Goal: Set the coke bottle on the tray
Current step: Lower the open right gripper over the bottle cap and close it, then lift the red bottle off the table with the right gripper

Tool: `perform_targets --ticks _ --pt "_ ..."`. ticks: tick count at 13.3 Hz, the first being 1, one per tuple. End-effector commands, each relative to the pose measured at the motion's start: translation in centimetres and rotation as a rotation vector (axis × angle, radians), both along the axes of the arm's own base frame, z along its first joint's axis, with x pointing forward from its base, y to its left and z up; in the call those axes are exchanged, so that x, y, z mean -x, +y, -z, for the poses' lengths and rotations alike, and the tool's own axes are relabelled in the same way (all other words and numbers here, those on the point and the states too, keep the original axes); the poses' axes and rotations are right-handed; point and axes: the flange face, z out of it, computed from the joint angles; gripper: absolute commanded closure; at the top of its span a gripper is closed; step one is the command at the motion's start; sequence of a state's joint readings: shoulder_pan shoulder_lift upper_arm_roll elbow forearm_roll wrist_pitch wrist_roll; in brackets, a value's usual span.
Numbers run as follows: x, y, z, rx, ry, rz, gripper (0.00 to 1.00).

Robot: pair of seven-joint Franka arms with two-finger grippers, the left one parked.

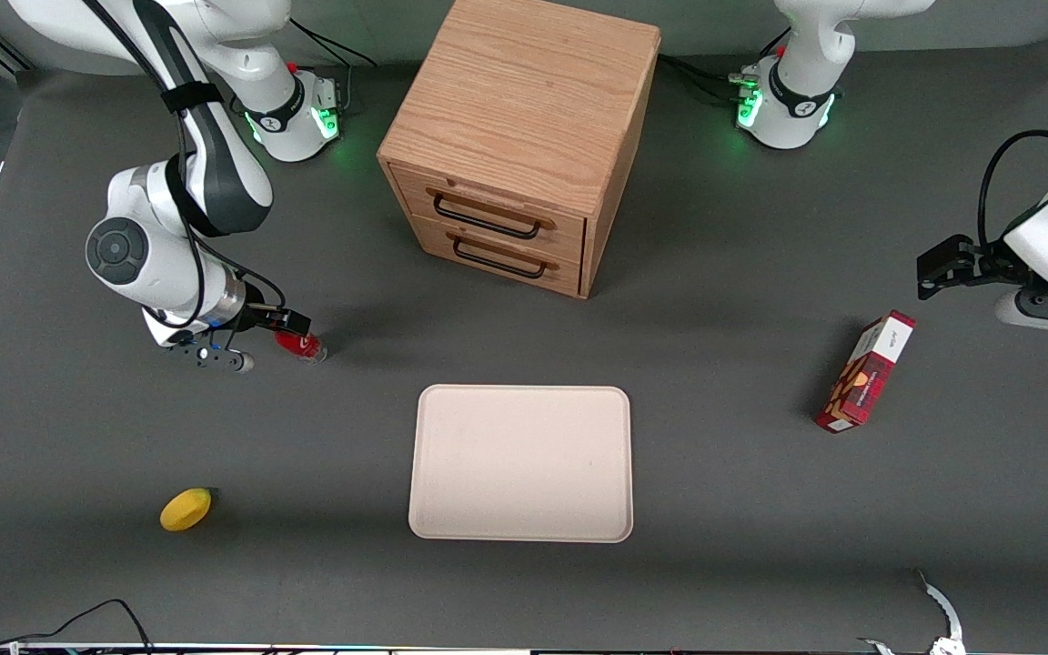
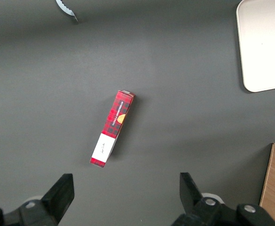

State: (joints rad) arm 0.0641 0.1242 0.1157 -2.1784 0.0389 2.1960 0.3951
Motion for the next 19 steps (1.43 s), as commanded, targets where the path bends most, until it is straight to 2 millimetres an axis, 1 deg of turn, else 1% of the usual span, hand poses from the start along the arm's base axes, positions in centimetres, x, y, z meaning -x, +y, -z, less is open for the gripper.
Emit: perform_targets --ticks 1,7,10,11,12,13,14,17,19 --pt "1.4 0.0 -1.1 -0.002 -0.021 0.022 0.15" --pt "1.4 -0.1 -1.1 0.020 -0.027 -0.009 0.74" --pt "1.2 -0.1 -1.3 0.041 -0.036 -0.033 0.88" --pt "1.1 -0.1 -1.8 0.041 -0.043 -0.035 0.90" --pt "1.0 0.0 -2.6 0.041 -0.053 -0.038 0.91" --pt "0.6 0.0 -3.8 0.040 -0.055 -0.038 0.91" --pt "0.0 -0.1 -6.1 0.044 -0.049 -0.035 0.92" --pt "-1.7 -0.4 -13.9 0.041 -0.052 -0.087 0.94" --pt "-2.9 -0.1 -19.4 0.035 -0.073 -0.094 0.96"
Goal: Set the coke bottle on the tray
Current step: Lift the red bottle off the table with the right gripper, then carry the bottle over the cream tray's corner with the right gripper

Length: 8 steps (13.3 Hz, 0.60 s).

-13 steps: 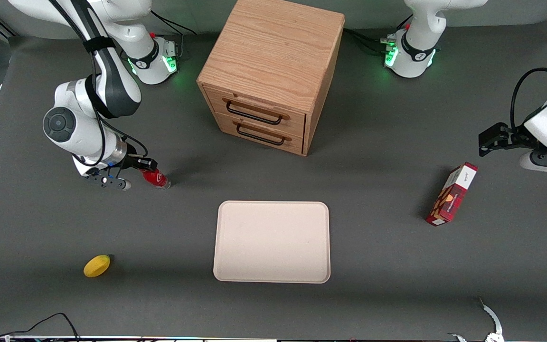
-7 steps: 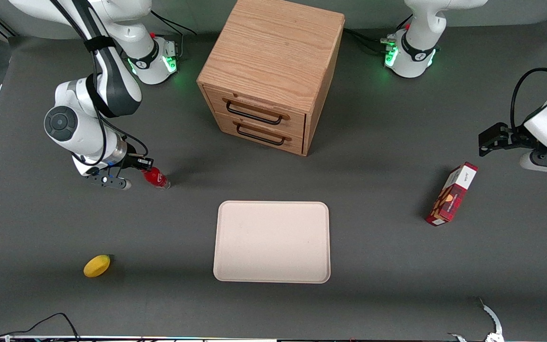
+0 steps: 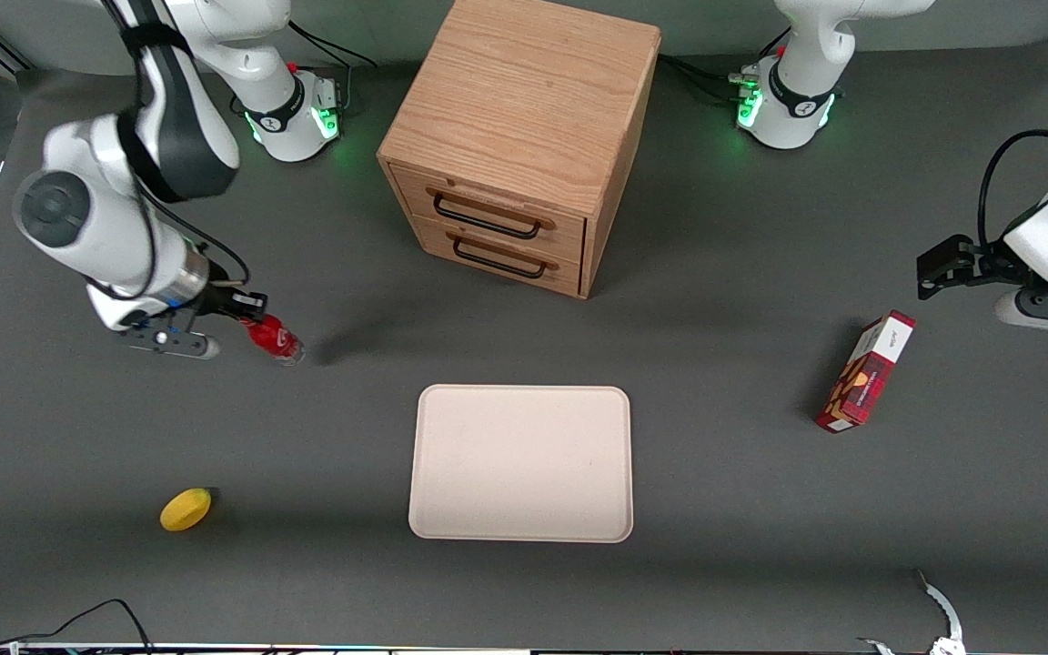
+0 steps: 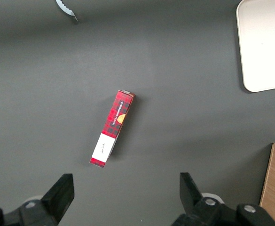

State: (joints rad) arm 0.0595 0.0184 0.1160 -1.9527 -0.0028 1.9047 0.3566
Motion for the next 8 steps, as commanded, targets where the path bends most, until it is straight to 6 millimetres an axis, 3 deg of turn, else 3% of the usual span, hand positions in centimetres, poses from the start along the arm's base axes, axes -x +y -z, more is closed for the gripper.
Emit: perform_targets --ticks 1,3,4,5,8 --pt "-2.0 0.5 -8.8 -0.007 -0.052 -0.036 0.98" --pt "-3.6 2.3 -13.4 -0.036 -0.088 -0.036 1.00" --pt "-4.6 4.4 -14.3 -0.049 -0.078 -0.035 1.00" --pt "-5.8 5.9 -14.9 -0.062 -0.063 -0.001 1.00" --pt "-10.0 10.6 -13.1 -0.115 -0.041 0.135 1.00"
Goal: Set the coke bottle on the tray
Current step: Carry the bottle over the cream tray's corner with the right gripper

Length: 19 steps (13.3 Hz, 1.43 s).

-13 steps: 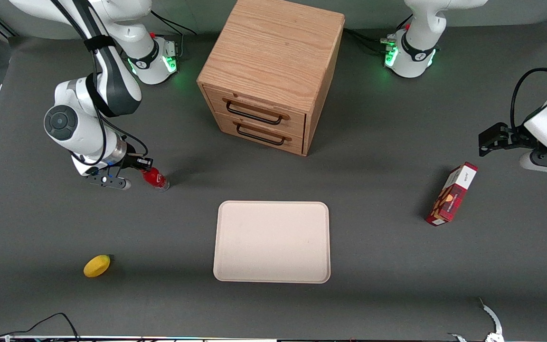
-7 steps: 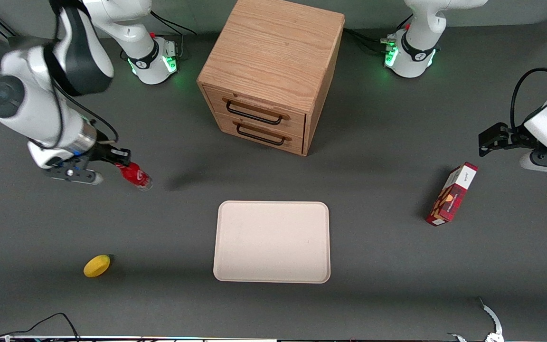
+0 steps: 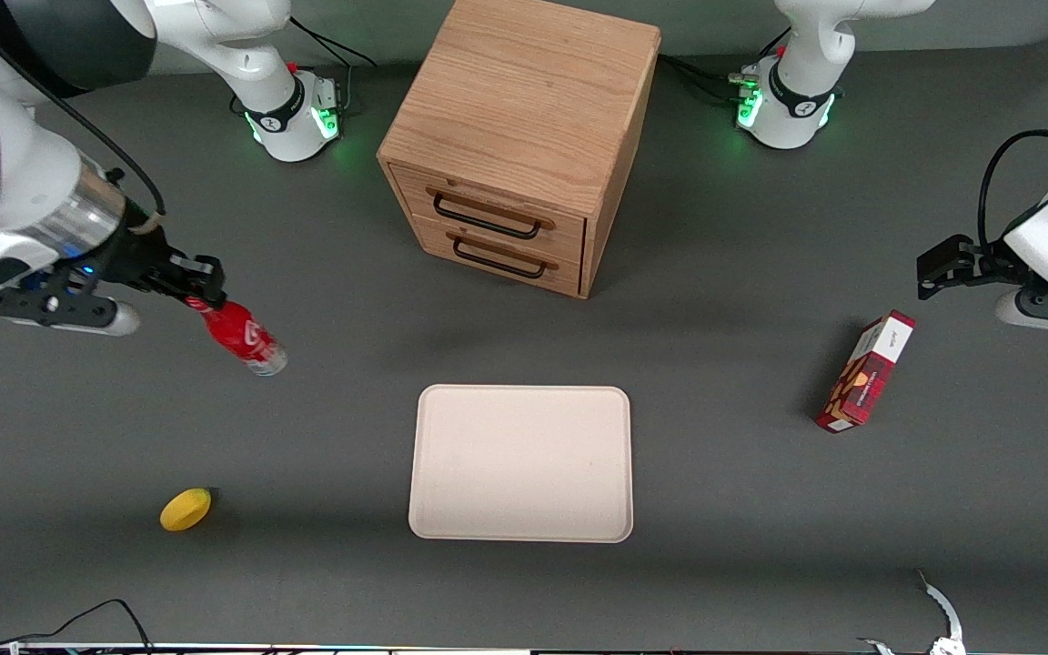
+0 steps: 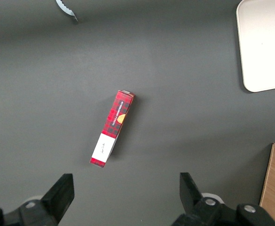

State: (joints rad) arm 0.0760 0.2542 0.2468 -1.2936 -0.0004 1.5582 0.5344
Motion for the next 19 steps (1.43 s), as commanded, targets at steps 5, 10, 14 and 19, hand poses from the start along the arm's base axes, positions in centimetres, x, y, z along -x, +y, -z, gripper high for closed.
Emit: perform_targets --ticks 5,10,14,19 --pt "-10.6 7.3 11.1 -0.141 -0.018 0.341 1.00" --pt "-12.9 12.6 21.5 -0.123 -0.099 0.471 1.00" --pt "-12.9 14.3 24.9 -0.128 -0.118 0.491 1.00" --pt "-12.8 14.6 26.0 -0.094 -0.136 0.481 0.00"
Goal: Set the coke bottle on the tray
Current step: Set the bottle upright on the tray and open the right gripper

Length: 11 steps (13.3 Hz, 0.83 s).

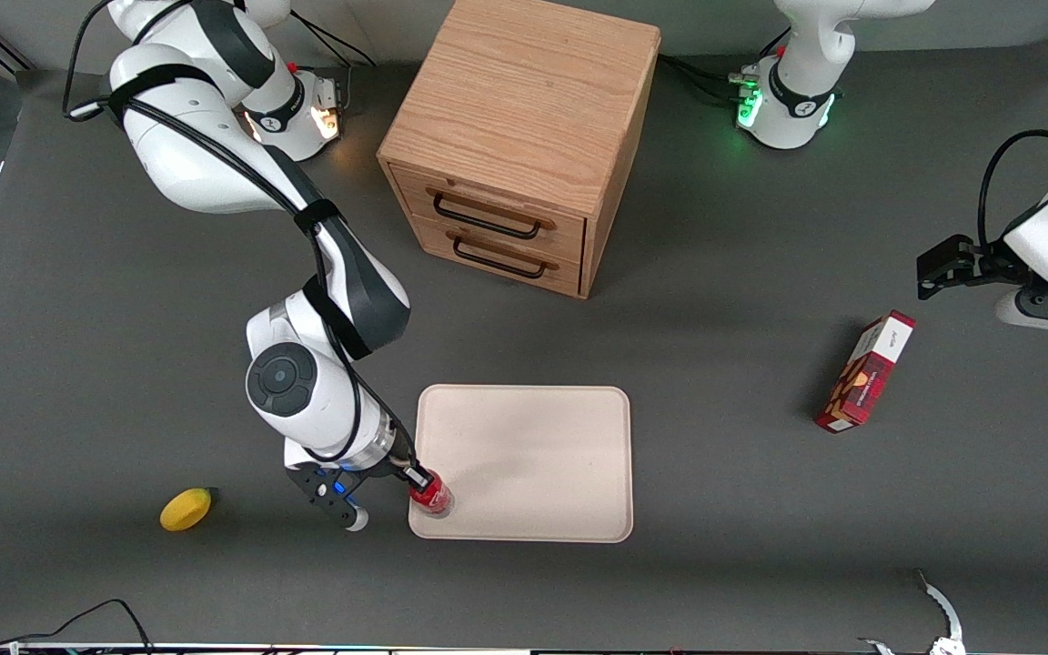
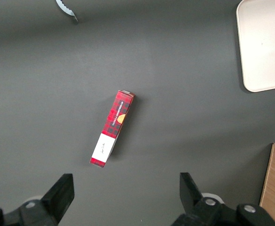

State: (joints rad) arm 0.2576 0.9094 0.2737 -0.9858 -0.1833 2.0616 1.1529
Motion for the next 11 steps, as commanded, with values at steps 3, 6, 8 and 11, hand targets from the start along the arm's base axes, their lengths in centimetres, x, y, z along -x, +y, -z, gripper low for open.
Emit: perform_targets --ticks 3,6,8,11 --pt "-0.3 -0.3 -2.6 0.009 -0.019 0.031 0.00" --pt "2.1 0.0 -11.1 0.023 -0.024 -0.006 0.00" --pt "6.1 -1.7 -21.5 0.032 -0.025 -0.156 0.00" --pt "14.3 -7.5 -32.3 0.197 0.043 -0.390 0.00"
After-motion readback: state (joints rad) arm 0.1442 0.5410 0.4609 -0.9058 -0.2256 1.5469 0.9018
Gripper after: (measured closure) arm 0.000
